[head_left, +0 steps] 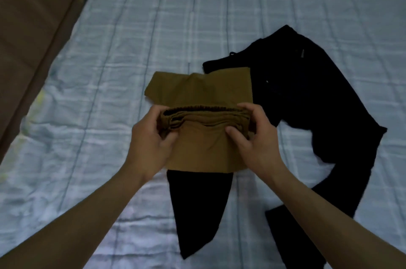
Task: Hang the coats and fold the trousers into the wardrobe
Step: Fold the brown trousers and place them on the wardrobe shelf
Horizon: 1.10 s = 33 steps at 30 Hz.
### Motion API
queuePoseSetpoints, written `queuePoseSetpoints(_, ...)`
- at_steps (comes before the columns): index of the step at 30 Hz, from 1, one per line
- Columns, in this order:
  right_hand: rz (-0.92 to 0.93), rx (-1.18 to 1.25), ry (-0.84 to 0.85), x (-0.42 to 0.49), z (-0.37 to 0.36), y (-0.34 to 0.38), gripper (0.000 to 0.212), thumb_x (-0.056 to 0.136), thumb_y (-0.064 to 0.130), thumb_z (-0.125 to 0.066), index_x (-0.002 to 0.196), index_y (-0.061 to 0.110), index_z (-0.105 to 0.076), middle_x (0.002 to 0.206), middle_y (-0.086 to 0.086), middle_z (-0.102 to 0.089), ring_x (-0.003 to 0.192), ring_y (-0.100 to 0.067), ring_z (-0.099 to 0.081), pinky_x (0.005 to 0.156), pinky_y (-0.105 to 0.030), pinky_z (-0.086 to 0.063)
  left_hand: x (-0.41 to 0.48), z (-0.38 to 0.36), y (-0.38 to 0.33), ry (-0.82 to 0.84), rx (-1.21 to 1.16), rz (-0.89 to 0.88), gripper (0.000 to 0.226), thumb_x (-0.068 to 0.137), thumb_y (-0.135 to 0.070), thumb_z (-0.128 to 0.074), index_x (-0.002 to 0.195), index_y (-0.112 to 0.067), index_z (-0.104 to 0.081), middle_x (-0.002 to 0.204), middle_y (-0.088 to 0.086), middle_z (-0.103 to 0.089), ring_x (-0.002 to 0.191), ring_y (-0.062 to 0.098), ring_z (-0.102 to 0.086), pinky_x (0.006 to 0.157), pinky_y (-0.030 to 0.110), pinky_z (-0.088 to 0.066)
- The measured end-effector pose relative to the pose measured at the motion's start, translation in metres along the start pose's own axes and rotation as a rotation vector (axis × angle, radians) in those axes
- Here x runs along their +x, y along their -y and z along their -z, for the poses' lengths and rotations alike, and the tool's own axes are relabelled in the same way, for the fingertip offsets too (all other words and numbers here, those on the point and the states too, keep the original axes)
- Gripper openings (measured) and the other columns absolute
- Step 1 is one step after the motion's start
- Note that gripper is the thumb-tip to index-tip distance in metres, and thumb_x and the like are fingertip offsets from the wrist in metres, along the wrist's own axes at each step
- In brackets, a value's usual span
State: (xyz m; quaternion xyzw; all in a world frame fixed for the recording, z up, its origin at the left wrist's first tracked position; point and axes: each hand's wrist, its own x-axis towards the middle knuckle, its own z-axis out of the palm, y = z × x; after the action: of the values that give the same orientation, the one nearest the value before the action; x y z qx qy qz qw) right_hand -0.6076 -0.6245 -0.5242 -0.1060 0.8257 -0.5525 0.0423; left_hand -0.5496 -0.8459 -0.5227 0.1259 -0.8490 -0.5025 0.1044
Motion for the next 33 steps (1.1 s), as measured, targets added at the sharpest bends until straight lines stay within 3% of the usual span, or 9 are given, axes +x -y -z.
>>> queuePoseSetpoints(7, -0.005, -0.066, -0.003, 0.093, -0.011, 0.005, 0.049, 0.088, 0.019, -0.074, 0.130, 0.024, -0.050, 0.110, 0.017, -0.061, 0.100, 0.008, -0.060, 0.086, -0.009, -0.048, 0.071, -0.008, -0.005, -0.121, -0.018, 0.079, 0.030, 0.086, -0.013, -0.075, 0.107, -0.024, -0.057, 0.091, -0.016, -0.066, 0.082, -0.008, -0.063, 0.069, 0.004, -0.044)
queuePoseSetpoints(11, -0.036, -0.163, -0.009, 0.141, -0.022, -0.008, 0.048, 0.089, 0.019, -0.073, 0.131, 0.021, -0.050, 0.107, 0.017, -0.058, 0.097, 0.009, -0.056, 0.085, -0.006, -0.045, 0.117, -0.022, 0.020, -0.135, 0.025, 0.110, 0.040, 0.087, -0.018, -0.075, 0.120, -0.024, -0.053, 0.098, -0.018, -0.064, 0.089, -0.004, -0.063, 0.081, 0.016, -0.052)
queuePoseSetpoints(13, -0.046, -0.257, -0.002, 0.158, -0.028, -0.019, 0.047, 0.088, 0.019, -0.073, 0.130, 0.019, -0.051, 0.111, 0.012, -0.058, 0.099, 0.004, -0.055, 0.092, -0.014, -0.047, 0.134, -0.034, 0.035, -0.114, 0.102, 0.139, 0.050, 0.088, -0.021, -0.074, 0.131, -0.020, -0.047, 0.102, -0.013, -0.063, 0.091, -0.002, -0.061, 0.088, 0.028, -0.053)
queuePoseSetpoints(15, -0.082, -0.367, 0.019, 0.167, -0.032, -0.029, 0.051, 0.088, 0.016, -0.072, 0.134, 0.018, -0.049, 0.122, 0.001, -0.055, 0.109, -0.009, -0.053, 0.100, -0.027, -0.047, 0.140, -0.045, 0.047, -0.096, 0.292, 0.138, 0.063, 0.090, -0.025, -0.070, 0.144, -0.015, -0.038, 0.128, 0.003, -0.058, 0.116, 0.015, -0.054, 0.103, 0.042, -0.044)
queuePoseSetpoints(18, -0.053, -0.553, 0.028, 0.158, -0.034, -0.029, 0.062, 0.088, 0.004, -0.066, 0.144, 0.017, -0.041, 0.144, -0.009, -0.039, 0.130, -0.020, -0.041, 0.111, -0.024, -0.029, 0.127, -0.054, 0.047, -0.082, 0.552, -0.079, 0.063, 0.096, -0.031, -0.060, 0.149, -0.007, -0.036, 0.155, 0.014, -0.037, 0.142, 0.030, -0.034, 0.117, 0.047, -0.028)
queuePoseSetpoints(20, 0.146, -0.686, 0.025, 0.143, -0.039, -0.020, 0.059, 0.088, 0.005, -0.062, 0.144, 0.013, -0.043, 0.151, -0.013, -0.035, 0.139, -0.024, -0.033, 0.116, -0.027, -0.021, 0.114, -0.059, 0.045, 0.002, 0.631, -0.266, 0.056, 0.100, -0.034, -0.049, 0.147, -0.007, -0.042, 0.158, 0.014, -0.034, 0.147, 0.030, -0.030, 0.118, 0.050, -0.027)
queuePoseSetpoints(23, 0.366, -0.861, 0.259, 0.121, -0.058, -0.022, 0.057, 0.098, 0.031, -0.052, 0.150, 0.011, -0.039, 0.159, -0.012, -0.030, 0.149, -0.028, -0.022, 0.123, -0.040, -0.012, 0.109, -0.064, 0.058, 0.197, 0.760, -0.330, 0.058, 0.102, -0.040, -0.032, 0.152, -0.011, -0.037, 0.163, 0.009, -0.024, 0.152, 0.027, -0.018, 0.120, 0.054, -0.022)
queuePoseSetpoints(27, 0.344, -1.039, 0.466, 0.122, -0.061, -0.067, 0.067, 0.101, 0.053, -0.031, 0.158, 0.019, -0.019, 0.166, -0.009, -0.008, 0.153, -0.025, -0.003, 0.122, -0.046, -0.011, 0.118, -0.065, 0.090, 0.356, 0.853, -0.262, 0.063, 0.102, -0.050, -0.023, 0.159, -0.023, -0.016, 0.168, 0.001, -0.003, 0.154, 0.020, 0.002, 0.122, 0.054, -0.012)
queuePoseSetpoints(33, 0.325, -1.046, 0.487, 0.133, -0.057, -0.095, 0.071, 0.099, 0.056, -0.034, 0.159, 0.024, -0.012, 0.166, -0.008, 0.000, 0.153, -0.022, 0.003, 0.124, -0.044, -0.008, 0.129, -0.067, 0.101, 0.402, 0.879, -0.278, 0.070, 0.099, -0.056, -0.028, 0.159, -0.026, -0.011, 0.168, -0.001, 0.000, 0.154, 0.019, 0.003, 0.122, 0.055, -0.007)
